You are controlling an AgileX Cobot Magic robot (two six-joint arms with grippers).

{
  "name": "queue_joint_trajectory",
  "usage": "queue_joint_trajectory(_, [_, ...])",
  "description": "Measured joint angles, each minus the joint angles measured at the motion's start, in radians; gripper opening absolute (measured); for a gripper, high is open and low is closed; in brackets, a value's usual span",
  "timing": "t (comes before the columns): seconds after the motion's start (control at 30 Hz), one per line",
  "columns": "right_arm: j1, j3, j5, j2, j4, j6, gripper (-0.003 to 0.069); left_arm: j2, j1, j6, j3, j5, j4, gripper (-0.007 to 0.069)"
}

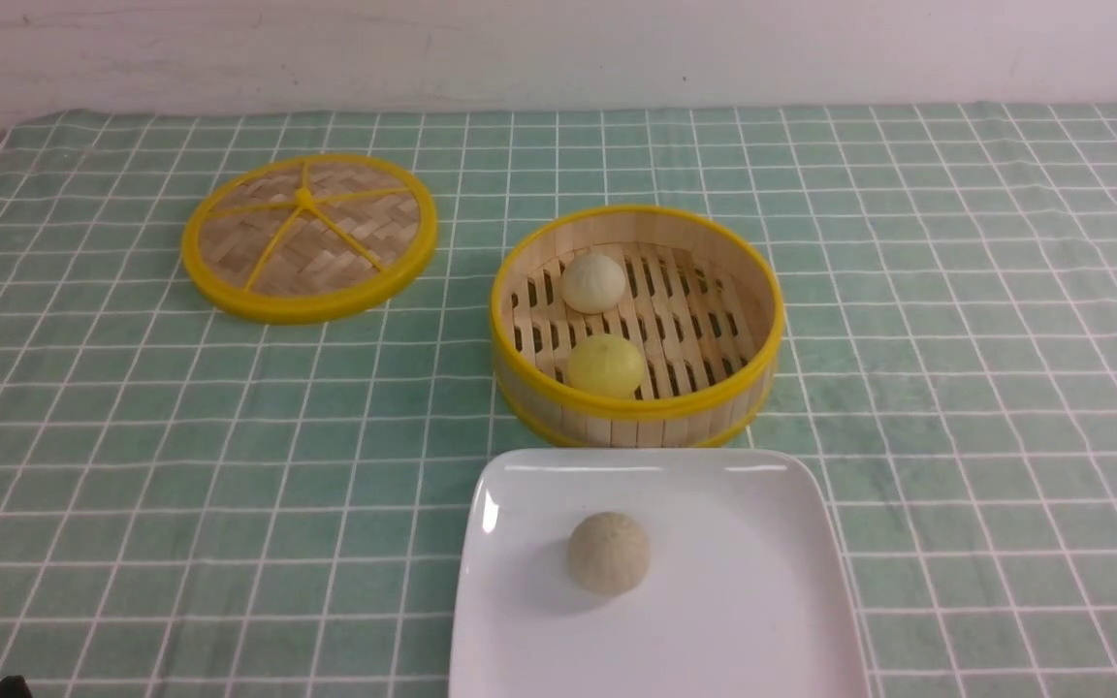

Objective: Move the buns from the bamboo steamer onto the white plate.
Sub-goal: 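Reach into the bamboo steamer and grasp a bun with the left gripper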

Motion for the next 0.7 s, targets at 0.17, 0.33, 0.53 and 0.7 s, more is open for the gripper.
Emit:
queue_joint_trajectory(0.17, [0.000,0.000,0.000,0.000,0.000,0.000,0.0240,0.000,0.000,-0.149,0.001,-0.017,-0.196,0.0240])
queue_joint_trajectory(0.33, [0.000,0.000,0.000,0.000,0.000,0.000,0.0240,0.000,0.000,-0.443,0.003,-0.070,-0.595,0.0240])
queue_joint_trajectory(0.53, [0.000,0.000,0.000,0.000,0.000,0.000,0.0240,0.000,0.000,-0.566,0.003,-0.101,-0.784,0.0240])
queue_joint_trajectory(0.7, [0.000,0.000,0.000,0.000,0.000,0.000,0.0240,0.000,0.000,-0.576,0.003,-0.117,-0.785,0.0240])
